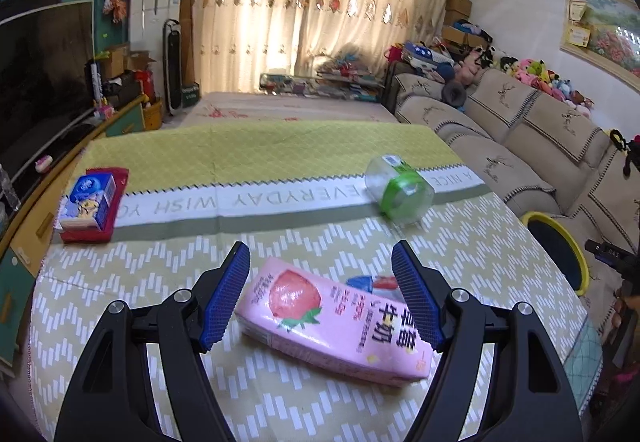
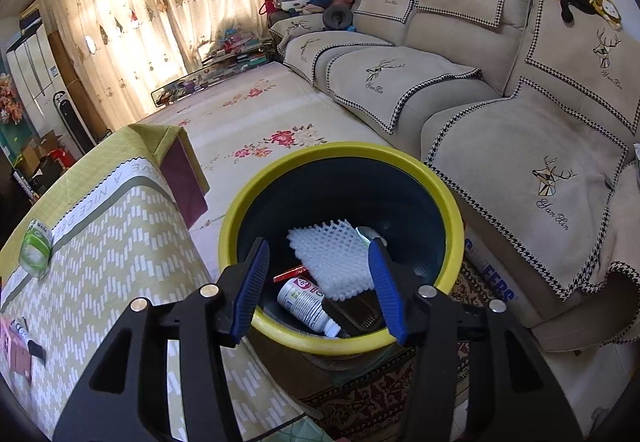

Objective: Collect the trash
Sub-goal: 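Move the left tool to the pink strawberry milk carton and grasp it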

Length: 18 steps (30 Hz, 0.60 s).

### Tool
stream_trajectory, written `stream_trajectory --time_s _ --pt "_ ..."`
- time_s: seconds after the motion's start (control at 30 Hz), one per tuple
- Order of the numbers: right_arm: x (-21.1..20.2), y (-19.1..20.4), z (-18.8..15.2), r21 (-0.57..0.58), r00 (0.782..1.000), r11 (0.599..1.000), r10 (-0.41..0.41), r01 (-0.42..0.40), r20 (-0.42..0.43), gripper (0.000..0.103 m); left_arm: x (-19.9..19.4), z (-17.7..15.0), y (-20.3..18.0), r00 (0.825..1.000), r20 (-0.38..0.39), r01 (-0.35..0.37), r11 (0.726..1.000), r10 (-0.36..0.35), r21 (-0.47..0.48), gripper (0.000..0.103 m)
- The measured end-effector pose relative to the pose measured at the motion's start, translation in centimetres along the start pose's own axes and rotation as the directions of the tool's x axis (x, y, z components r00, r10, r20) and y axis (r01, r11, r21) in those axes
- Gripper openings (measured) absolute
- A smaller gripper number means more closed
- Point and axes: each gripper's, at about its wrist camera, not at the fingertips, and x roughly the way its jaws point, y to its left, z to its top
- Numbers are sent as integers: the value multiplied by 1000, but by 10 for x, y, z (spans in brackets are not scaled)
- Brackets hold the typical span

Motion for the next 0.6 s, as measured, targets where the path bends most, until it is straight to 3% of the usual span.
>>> stream_trajectory --time_s 0.1,0.23,0.53,0.6 --pt "-4 -2 0 2 1000 1000 10 -10 7 51 4 -5 2 994 -75 79 996 -76 42 80" --pt "-5 0 -1 3 1000 1000 23 -23 1 53 9 -7 -1 991 -115 85 992 -75 89 82" --pt "-6 6 -4 -12 999 999 52 -52 -8 53 18 -3 28 987 -137 83 996 -88 -41 85" --pt "-4 6 -5 -10 998 998 54 -54 -14 53 21 -3 34 982 -147 113 991 -123 -74 85"
